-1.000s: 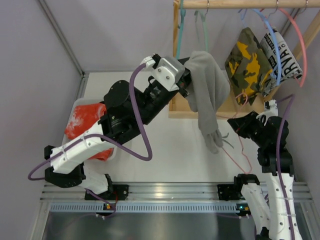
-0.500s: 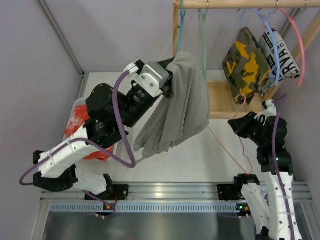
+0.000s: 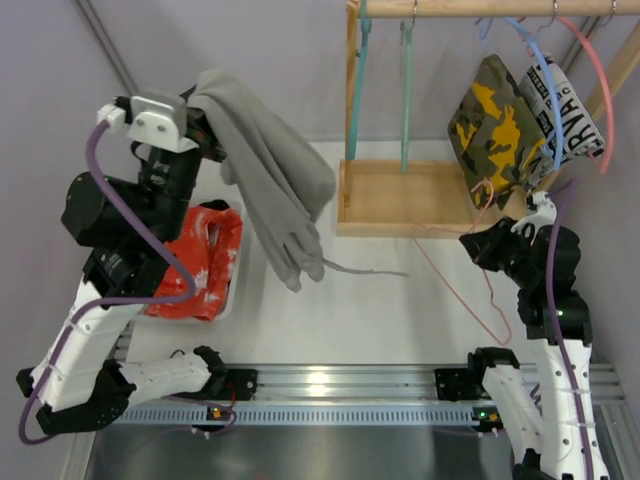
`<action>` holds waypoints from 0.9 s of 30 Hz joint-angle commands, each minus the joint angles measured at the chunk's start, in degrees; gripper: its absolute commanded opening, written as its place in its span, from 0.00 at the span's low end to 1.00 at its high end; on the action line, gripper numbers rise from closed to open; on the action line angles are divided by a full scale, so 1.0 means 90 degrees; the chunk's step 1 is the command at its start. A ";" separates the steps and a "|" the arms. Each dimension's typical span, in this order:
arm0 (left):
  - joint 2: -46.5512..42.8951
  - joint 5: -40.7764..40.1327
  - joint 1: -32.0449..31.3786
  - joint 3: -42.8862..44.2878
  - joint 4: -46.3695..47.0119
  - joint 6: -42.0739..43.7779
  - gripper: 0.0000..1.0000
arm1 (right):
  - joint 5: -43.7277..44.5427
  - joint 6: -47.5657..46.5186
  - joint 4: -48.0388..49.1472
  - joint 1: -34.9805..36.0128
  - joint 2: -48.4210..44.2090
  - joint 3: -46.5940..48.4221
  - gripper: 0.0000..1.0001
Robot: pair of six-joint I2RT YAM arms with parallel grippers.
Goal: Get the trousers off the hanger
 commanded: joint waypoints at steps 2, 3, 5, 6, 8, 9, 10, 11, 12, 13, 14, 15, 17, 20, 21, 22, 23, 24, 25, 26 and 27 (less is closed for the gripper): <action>-0.0428 -0.0455 0.0878 0.0066 0.0349 -0.0360 0.00 | -0.0139 -0.0078 0.0126 -0.0096 0.0109 0.0326 0.00; -0.0477 -0.0562 0.1005 0.0076 0.0339 -0.0369 0.00 | -0.0139 -0.0078 0.0136 -0.0086 0.0138 0.0326 0.00; -0.0594 -0.0699 0.1347 0.0125 0.0359 -0.0253 0.00 | -0.0149 -0.0078 0.0156 -0.0096 0.0187 0.0335 0.00; -0.0595 -0.0922 0.1435 0.0154 0.0349 -0.0030 0.00 | -0.0159 -0.0068 0.0156 -0.0096 0.0216 0.0345 0.00; -0.0517 -0.1254 0.1621 0.0359 0.0262 0.0283 0.00 | -0.0198 -0.0049 0.0166 -0.0086 0.0246 0.0384 0.00; -0.0507 -0.1440 0.1641 0.0388 0.0281 0.0701 0.00 | -0.0217 -0.0029 0.0195 -0.0086 0.0265 0.0394 0.00; -0.0516 -0.1742 0.1670 0.0379 0.0319 0.0917 0.00 | -0.0237 -0.0029 0.0205 -0.0086 0.0256 0.0404 0.00; -0.0536 -0.1841 0.1690 0.0330 0.0436 0.1132 0.00 | -0.0285 -0.0010 0.0234 -0.0086 0.0265 0.0413 0.00; -0.0652 -0.1929 0.1709 0.0224 0.0553 0.1511 0.00 | -0.0305 -0.0019 0.0244 -0.0086 0.0285 0.0413 0.00; -0.0711 -0.2017 0.1777 -0.0009 0.0661 0.1670 0.00 | -0.0315 -0.0010 0.0253 -0.0086 0.0295 0.0433 0.00; -0.0770 -0.2105 0.1816 -0.0118 0.0681 0.1826 0.00 | -0.0334 -0.0010 0.0254 -0.0086 0.0305 0.0443 0.00; -0.0896 -0.2164 0.1865 -0.0226 0.0768 0.2050 0.00 | -0.0344 -0.0010 0.0254 -0.0086 0.0334 0.0462 0.00; -0.1004 -0.2330 0.2041 -0.0626 0.0857 0.2218 0.00 | -0.0393 0.0000 0.0263 -0.0086 0.0373 0.0511 0.00; -0.1277 -0.2409 0.2265 -0.1211 0.1003 0.2404 0.00 | -0.0432 -0.0010 0.0263 -0.0086 0.0422 0.0589 0.00; -0.1336 -0.2428 0.2314 -0.1358 0.1013 0.2423 0.00 | -0.0442 -0.0010 0.0263 -0.0086 0.0441 0.0618 0.00; -0.1443 -0.2467 0.2412 -0.1620 0.1023 0.2385 0.00 | -0.0442 -0.0010 0.0254 -0.0086 0.0441 0.0628 0.00; -0.1512 -0.2506 0.2461 -0.1758 0.1004 0.2326 0.00 | -0.0442 -0.0010 0.0263 -0.0086 0.0441 0.0648 0.00; -0.1571 -0.2487 0.2510 -0.1895 0.0994 0.2248 0.00 | -0.0442 0.0000 0.0263 -0.0086 0.0451 0.0657 0.00; -0.1648 -0.2487 0.2597 -0.2187 0.1081 0.2257 0.00 | -0.0452 -0.0010 0.0263 -0.0086 0.0432 0.0667 0.00; -0.1756 -0.2487 0.2637 -0.2296 0.1101 0.2238 0.00 | -0.0452 -0.0010 0.0263 -0.0086 0.0422 0.0667 0.00; -0.1766 -0.2487 0.2656 -0.2384 0.1111 0.2238 0.00 | -0.0442 -0.0029 0.0254 -0.0086 0.0402 0.0667 0.00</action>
